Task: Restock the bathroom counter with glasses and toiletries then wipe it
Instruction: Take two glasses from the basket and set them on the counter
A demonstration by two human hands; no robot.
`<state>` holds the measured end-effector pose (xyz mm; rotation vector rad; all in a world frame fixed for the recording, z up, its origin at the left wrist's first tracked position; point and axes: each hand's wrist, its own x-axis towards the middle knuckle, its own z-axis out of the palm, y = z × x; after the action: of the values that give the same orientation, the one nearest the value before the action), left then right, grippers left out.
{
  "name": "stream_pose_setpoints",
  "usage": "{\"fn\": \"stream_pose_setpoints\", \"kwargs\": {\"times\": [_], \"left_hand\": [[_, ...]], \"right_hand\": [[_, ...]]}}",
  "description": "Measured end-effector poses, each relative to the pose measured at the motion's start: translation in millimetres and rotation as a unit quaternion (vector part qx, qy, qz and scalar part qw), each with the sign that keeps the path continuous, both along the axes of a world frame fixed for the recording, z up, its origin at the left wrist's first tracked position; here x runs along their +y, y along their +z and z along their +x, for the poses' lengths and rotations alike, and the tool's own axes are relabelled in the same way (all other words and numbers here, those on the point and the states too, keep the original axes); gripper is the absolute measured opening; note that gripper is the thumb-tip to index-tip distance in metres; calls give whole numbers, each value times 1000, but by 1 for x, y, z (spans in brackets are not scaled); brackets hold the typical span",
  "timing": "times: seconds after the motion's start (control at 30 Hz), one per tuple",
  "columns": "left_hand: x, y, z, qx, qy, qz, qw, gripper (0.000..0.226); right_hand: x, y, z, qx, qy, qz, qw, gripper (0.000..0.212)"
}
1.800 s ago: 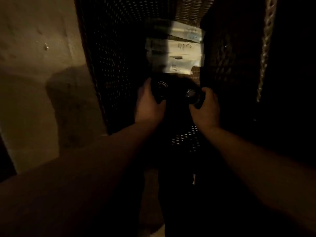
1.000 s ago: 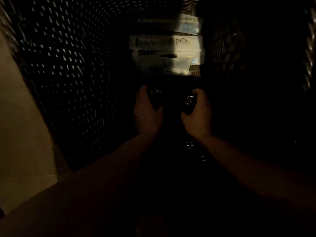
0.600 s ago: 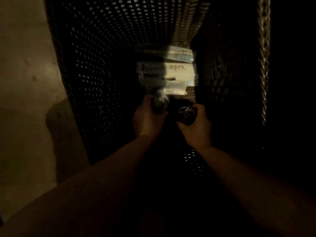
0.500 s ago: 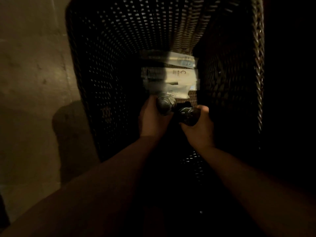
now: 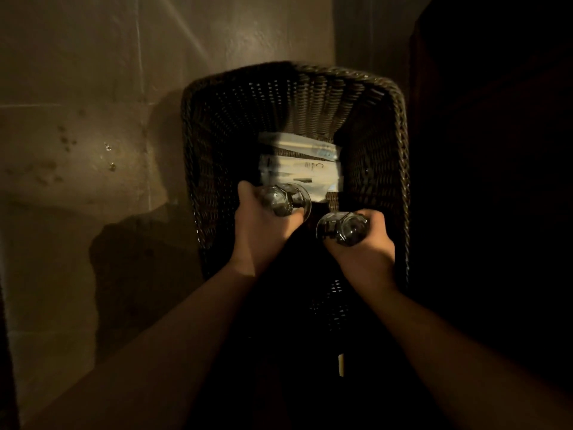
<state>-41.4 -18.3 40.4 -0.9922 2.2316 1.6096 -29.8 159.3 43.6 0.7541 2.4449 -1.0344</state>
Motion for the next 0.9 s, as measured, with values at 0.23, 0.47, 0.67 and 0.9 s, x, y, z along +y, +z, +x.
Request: {"fn": "stream_pose_setpoints", "kwargs": {"times": [0.23,0.47,0.67,0.9], "left_hand": [[-1,48,-23,46,7,50,998,64],[-2,73,-28,104,-21,56,993,59],[-7,95,-32,129,-50,52,989,61],[-11,185,-10,126,-63,18,990,56]], "right_hand": [[-1,47,-6,77,-54,-26,995,63],[6,69,0,151,-98,-79,980,68],[8,102,-12,179,-82,-129,972,60],[12,170,-5,176,-56,-135,973,66]]}}
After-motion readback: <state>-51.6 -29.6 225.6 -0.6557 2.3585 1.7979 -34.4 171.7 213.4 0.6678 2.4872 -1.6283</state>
